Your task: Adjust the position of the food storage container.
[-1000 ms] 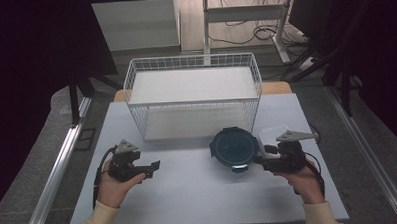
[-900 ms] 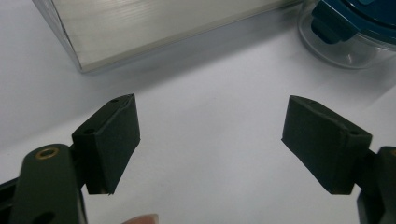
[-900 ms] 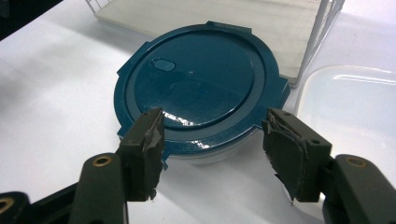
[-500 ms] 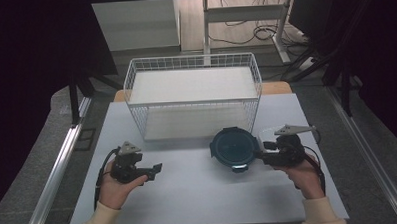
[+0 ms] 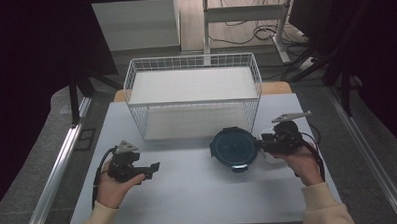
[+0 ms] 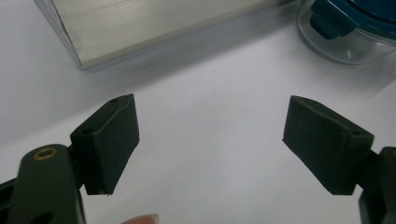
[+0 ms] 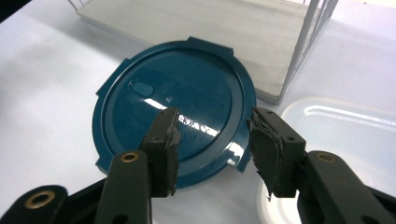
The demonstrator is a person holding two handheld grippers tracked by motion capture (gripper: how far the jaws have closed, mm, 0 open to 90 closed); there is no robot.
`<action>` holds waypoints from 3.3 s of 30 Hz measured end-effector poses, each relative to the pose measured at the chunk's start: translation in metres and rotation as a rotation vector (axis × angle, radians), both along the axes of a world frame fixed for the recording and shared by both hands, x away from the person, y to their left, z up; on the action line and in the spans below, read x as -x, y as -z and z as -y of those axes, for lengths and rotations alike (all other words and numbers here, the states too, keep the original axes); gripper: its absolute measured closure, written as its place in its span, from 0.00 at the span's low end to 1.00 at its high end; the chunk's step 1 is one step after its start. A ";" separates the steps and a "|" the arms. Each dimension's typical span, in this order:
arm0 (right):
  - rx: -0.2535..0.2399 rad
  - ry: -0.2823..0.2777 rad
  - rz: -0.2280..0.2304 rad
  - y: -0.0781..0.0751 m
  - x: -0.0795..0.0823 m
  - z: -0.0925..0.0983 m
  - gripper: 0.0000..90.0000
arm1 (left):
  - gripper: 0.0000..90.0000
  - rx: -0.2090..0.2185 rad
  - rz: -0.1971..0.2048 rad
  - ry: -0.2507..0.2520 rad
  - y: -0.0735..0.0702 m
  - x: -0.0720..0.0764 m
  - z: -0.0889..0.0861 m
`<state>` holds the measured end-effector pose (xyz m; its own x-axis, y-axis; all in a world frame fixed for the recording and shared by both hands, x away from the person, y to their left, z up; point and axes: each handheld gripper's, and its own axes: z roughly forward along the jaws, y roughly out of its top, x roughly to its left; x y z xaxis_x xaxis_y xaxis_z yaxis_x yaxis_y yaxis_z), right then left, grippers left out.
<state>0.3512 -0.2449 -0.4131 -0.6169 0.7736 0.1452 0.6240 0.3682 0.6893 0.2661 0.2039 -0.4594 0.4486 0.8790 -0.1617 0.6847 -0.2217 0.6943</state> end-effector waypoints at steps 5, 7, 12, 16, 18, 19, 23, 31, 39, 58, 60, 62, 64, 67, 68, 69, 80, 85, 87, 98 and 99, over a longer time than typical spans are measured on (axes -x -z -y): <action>0.007 0.005 -0.017 -0.002 -0.011 -0.001 0.60 | 0.20 -0.006 -0.010 -0.001 0.003 -0.001 -0.001; 0.009 0.008 -0.024 -0.002 -0.016 -0.002 0.60 | 0.20 -0.006 -0.009 -0.001 0.003 -0.001 -0.001; 0.032 0.027 -0.032 0.000 -0.027 -0.005 0.62 | 0.20 -0.011 -0.015 0.001 0.005 -0.002 0.000; 0.050 0.041 -0.035 0.003 -0.036 -0.007 0.72 | 0.20 -0.012 -0.019 -0.001 0.007 -0.003 0.001; 0.056 0.045 -0.036 0.005 -0.041 -0.008 0.79 | 0.20 -0.014 -0.021 -0.002 0.007 -0.003 0.000; 0.071 0.047 -0.038 0.007 -0.045 -0.009 0.85 | 0.20 -0.013 -0.021 -0.002 0.007 -0.003 0.000; 0.105 0.035 -0.034 0.011 -0.051 -0.013 0.96 | 0.20 -0.013 -0.022 -0.001 0.008 -0.003 0.000; 0.167 0.015 -0.037 0.021 -0.062 -0.022 0.99 | 0.20 -0.021 -0.027 0.005 0.010 -0.004 0.001; 0.201 0.015 -0.035 0.030 -0.070 -0.025 0.99 | 0.20 -0.023 -0.032 0.007 0.011 -0.004 0.002; 0.301 -0.011 -0.035 0.039 -0.067 -0.033 1.00 | 0.20 -0.029 -0.039 0.008 0.014 -0.006 0.003; 0.304 -0.016 -0.039 0.038 -0.065 -0.034 1.00 | 0.20 -0.030 -0.039 0.008 0.014 -0.006 0.003; 0.300 -0.020 -0.042 0.038 -0.064 -0.034 1.00 | 0.20 -0.030 -0.039 0.008 0.014 -0.006 0.003; 0.288 -0.041 -0.050 0.039 -0.061 -0.038 1.00 | 0.20 -0.030 -0.039 0.008 0.013 -0.006 0.003; 0.284 -0.056 -0.054 0.039 -0.058 -0.043 1.00 | 0.20 -0.031 -0.039 0.011 0.013 -0.006 0.003; 0.283 -0.072 -0.059 0.039 -0.055 -0.047 1.00 | 0.20 -0.031 -0.038 0.011 0.013 -0.006 0.003; 0.283 -0.072 -0.059 0.039 -0.055 -0.047 1.00 | 0.20 -0.032 -0.038 0.011 0.013 -0.006 0.003; 0.257 -0.112 -0.080 0.041 -0.038 -0.065 1.00 | 0.20 -0.027 -0.035 0.009 0.012 -0.005 0.002; 0.241 -0.136 -0.084 0.041 -0.033 -0.072 1.00 | 0.20 -0.031 -0.039 0.009 0.013 -0.006 0.002; 0.240 -0.151 -0.086 0.042 -0.029 -0.077 1.00 | 0.20 -0.031 -0.038 0.009 0.012 -0.005 0.002; 0.219 -0.207 -0.100 0.044 -0.018 -0.096 1.00 | 0.20 -0.031 -0.042 0.011 0.013 -0.005 0.003; 0.220 -0.211 -0.100 0.044 -0.017 -0.098 1.00 | 0.20 -0.030 -0.041 0.011 0.013 -0.005 0.002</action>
<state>0.3685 -0.1472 -0.4573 -0.7582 0.6495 0.0568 0.5784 0.6299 0.5183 0.2713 0.2014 -0.4722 0.4517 0.8788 -0.1536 0.7101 -0.2500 0.6582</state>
